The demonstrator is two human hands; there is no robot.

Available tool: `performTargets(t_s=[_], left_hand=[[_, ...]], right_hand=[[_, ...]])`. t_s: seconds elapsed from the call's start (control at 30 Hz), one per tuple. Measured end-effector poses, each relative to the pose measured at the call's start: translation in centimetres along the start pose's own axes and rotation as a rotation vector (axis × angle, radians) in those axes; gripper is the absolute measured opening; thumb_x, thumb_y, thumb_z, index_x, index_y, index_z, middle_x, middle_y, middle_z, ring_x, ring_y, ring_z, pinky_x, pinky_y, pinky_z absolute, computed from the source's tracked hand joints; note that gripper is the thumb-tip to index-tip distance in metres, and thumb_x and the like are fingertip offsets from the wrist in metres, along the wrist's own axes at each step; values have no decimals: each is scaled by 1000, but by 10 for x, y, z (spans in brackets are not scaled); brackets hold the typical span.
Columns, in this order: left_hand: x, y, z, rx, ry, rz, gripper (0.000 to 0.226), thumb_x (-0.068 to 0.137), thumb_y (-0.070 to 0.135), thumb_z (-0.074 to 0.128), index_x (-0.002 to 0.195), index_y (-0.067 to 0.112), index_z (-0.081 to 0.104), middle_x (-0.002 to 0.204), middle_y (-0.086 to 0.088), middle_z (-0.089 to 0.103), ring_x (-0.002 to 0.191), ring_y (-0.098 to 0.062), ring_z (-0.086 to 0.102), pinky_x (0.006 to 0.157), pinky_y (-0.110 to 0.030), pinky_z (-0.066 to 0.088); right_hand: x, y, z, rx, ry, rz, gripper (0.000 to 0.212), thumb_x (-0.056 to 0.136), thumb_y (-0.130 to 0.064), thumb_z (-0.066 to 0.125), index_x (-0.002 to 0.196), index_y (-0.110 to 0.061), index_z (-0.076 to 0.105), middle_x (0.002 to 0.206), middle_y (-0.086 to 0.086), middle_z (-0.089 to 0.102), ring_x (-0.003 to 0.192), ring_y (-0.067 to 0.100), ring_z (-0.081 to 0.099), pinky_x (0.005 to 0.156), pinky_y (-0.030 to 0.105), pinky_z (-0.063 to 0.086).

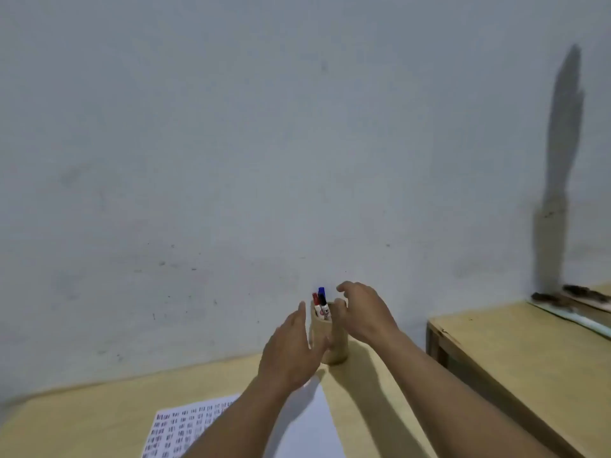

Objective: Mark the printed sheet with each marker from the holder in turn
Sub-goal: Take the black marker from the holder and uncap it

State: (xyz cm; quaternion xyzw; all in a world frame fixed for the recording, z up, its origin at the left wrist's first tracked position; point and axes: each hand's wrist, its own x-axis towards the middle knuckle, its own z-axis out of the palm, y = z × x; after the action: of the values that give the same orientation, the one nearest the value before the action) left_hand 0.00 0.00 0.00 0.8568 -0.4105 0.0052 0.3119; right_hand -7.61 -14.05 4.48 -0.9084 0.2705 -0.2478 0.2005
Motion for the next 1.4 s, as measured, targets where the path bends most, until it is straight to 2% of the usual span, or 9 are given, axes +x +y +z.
performTargets(t_s=[0.13,0.27,0.47,0.73,0.97,1.1,1.2,1.3,1.4], left_hand=[[19,1,20,-147,1,-66,57,84,45,56,137,23,48,124,5,65,112,-22,61,86,-30,48],[25,-2,37,-221,9,-121,46,62,39,55,107,33,55,91,11,68,83,-17,65,70,-37,56],[32,-5,56,-284,78,-181,41,80,21,55,119,32,55,100,11,68,89,-17,65,75,-36,56],[31,-6,62,-321,116,-165,31,88,28,55,119,33,56,103,12,70,91,-12,66,68,-28,51],[27,3,58,-380,102,-202,32,92,36,53,124,31,53,109,6,70,91,-15,65,74,-33,57],[20,8,41,-359,79,-195,51,93,24,61,141,23,44,133,-1,62,114,-20,59,85,-27,46],[13,8,20,-317,114,-197,68,96,24,60,156,16,29,152,-6,48,140,-24,44,106,-31,38],[3,12,-8,-375,241,-172,58,98,23,56,153,21,37,143,-5,55,134,-21,49,106,-31,38],[-11,18,-39,-533,341,-117,46,99,23,54,144,28,50,123,0,66,108,-14,64,96,-28,48]], right_hand=[[17,6,20,94,-20,50,34,99,-24,54,129,-12,65,123,7,69,110,23,64,89,32,52],[24,11,36,82,-35,54,25,95,-23,55,106,-10,73,100,8,73,93,26,66,79,36,56],[32,20,47,40,-51,102,24,85,-20,56,91,-14,78,87,4,74,84,27,66,76,41,57],[38,25,57,50,3,89,19,93,-33,63,90,-17,74,87,0,72,90,23,62,79,41,56],[28,16,31,245,138,70,15,97,-33,57,100,-19,59,96,1,68,87,20,65,76,42,58],[19,0,10,314,162,15,14,99,-29,55,107,-17,55,98,2,68,87,20,64,77,41,56],[11,-14,-5,335,170,-20,15,98,-24,54,112,-17,55,96,-1,66,85,17,62,72,33,51],[-3,-30,-17,327,152,-69,12,94,-17,55,105,-18,56,83,-6,64,70,11,61,56,17,47],[-21,-44,-20,254,78,-102,11,88,-28,52,98,-28,56,83,0,67,76,22,64,64,35,56]])
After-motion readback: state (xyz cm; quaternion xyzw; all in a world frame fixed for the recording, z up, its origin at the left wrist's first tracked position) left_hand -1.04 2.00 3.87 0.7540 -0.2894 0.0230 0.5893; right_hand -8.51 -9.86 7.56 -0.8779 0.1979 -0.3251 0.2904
